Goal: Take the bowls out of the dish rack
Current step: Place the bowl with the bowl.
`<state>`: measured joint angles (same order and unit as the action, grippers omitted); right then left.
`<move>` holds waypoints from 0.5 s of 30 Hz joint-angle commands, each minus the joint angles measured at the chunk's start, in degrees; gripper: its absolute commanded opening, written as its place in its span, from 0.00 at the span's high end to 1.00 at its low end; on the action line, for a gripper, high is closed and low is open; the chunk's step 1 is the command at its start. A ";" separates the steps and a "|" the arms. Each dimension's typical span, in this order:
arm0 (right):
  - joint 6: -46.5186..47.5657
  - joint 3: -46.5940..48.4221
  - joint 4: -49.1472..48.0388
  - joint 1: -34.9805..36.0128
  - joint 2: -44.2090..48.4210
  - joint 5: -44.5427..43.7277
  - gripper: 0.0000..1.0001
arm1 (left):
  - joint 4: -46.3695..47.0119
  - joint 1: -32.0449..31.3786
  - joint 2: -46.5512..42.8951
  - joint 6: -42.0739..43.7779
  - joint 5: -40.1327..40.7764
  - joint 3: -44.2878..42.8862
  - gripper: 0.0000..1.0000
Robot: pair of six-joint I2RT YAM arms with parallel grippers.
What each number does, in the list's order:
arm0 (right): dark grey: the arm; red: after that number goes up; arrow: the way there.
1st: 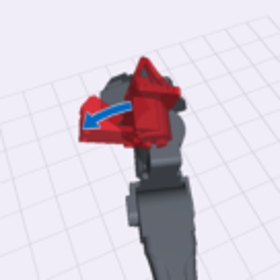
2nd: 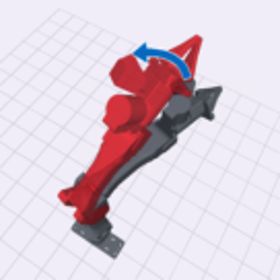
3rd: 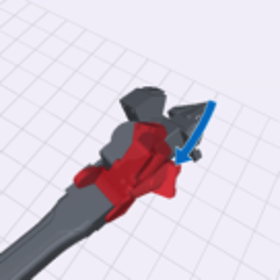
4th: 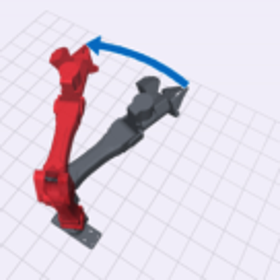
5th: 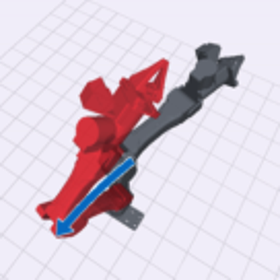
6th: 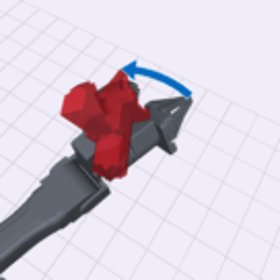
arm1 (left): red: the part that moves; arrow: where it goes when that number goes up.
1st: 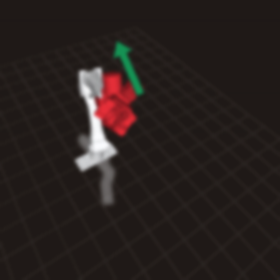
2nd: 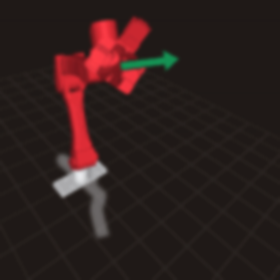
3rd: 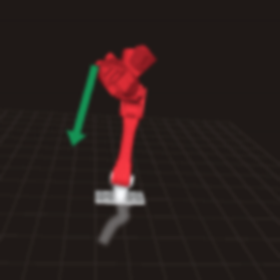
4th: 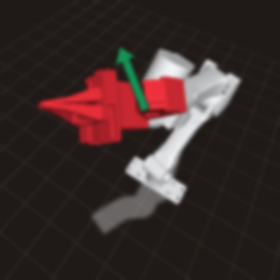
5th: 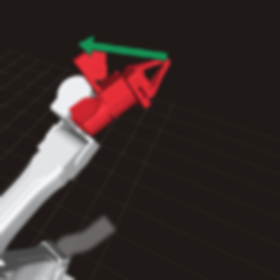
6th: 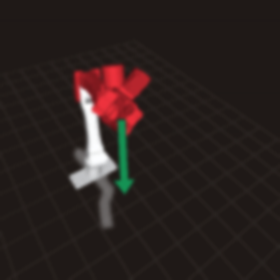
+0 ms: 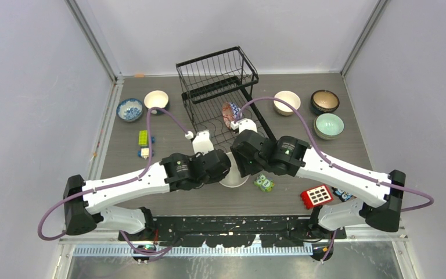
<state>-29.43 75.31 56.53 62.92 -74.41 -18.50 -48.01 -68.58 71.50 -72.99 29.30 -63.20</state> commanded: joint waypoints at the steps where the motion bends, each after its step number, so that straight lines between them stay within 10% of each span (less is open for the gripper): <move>1: -1.13 0.49 -3.00 -0.14 -1.99 -0.99 0.51 | 1.72 0.36 -1.66 -0.17 1.82 -0.85 1.00; 15: -1.76 -2.19 -5.51 -0.39 -3.64 -6.46 0.66 | 3.19 0.41 0.14 -1.43 0.68 0.06 1.00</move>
<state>-30.28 73.93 53.45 62.87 -78.13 -21.93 -48.51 -68.49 71.85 -73.06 29.26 -63.07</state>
